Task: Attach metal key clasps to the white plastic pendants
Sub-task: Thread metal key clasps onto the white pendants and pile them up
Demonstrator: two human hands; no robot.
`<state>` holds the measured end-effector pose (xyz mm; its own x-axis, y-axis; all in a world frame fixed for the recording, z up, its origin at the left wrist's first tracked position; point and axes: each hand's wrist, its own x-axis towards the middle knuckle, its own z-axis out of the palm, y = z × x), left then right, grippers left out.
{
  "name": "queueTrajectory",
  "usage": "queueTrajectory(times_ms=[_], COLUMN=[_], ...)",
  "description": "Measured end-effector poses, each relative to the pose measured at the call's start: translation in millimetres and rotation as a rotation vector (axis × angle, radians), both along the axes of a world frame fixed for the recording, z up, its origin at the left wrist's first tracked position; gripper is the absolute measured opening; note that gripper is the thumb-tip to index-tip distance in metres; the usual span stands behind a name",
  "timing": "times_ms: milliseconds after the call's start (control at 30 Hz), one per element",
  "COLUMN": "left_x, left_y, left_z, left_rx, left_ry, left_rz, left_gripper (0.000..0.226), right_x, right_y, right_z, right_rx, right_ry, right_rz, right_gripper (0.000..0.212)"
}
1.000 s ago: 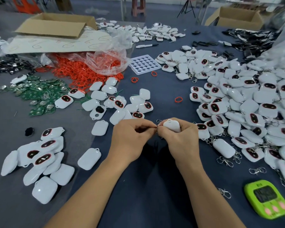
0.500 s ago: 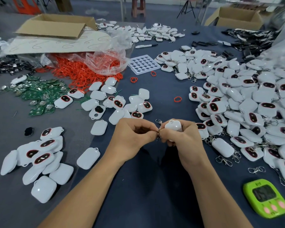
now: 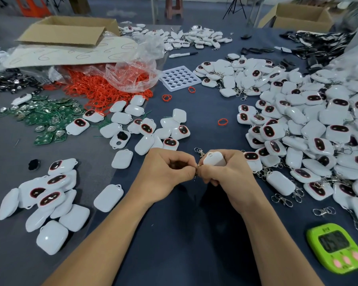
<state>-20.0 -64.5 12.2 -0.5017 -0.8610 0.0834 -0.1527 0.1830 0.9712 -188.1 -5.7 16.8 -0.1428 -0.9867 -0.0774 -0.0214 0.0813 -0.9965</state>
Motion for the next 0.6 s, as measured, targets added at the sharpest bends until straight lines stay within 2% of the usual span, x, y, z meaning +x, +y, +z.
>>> queueTrajectory(times_ms=[100,133,200,300,433,500,600], left_x=[-2.2,-3.5,-3.8,3.0,3.1,0.5,1.7], left_y=[-1.1,-1.5,-3.0,-3.7,-1.9,-2.6,-6.2], left_z=[-1.2,-1.9,-3.0,-3.9,-7.6,-7.3,-5.7], left_rx=[-0.016,-0.022,-0.06,-0.236,-0.488,-0.518,-0.455], left_ry=[0.006,0.021,0.035,-0.137,-0.559,-0.622,-0.594], left_rz=[0.049,0.11,0.293,0.455,0.294,0.208,0.171], left_gripper=[0.012,0.012,0.013,0.015,0.008,0.008,0.011], right_x=[2.5,4.8,9.7,13.3,12.5,11.6,12.7], right_y=[-0.6,-1.1,-2.4,-1.9,-4.6,-6.9,-8.0], right_z=[-2.1,-3.2,-7.3,-13.3,-18.5,-19.5,-20.0], right_rx=[-0.029,-0.039,-0.044,-0.056,-0.041,-0.057,-0.068], right_ry=[0.019,0.04,0.158,0.318,0.289,0.309,0.297], right_rz=[-0.01,-0.037,-0.127,-0.185,-0.216,-0.216,-0.22], right_gripper=[0.007,0.004,0.013,0.028,0.012,0.007,0.018])
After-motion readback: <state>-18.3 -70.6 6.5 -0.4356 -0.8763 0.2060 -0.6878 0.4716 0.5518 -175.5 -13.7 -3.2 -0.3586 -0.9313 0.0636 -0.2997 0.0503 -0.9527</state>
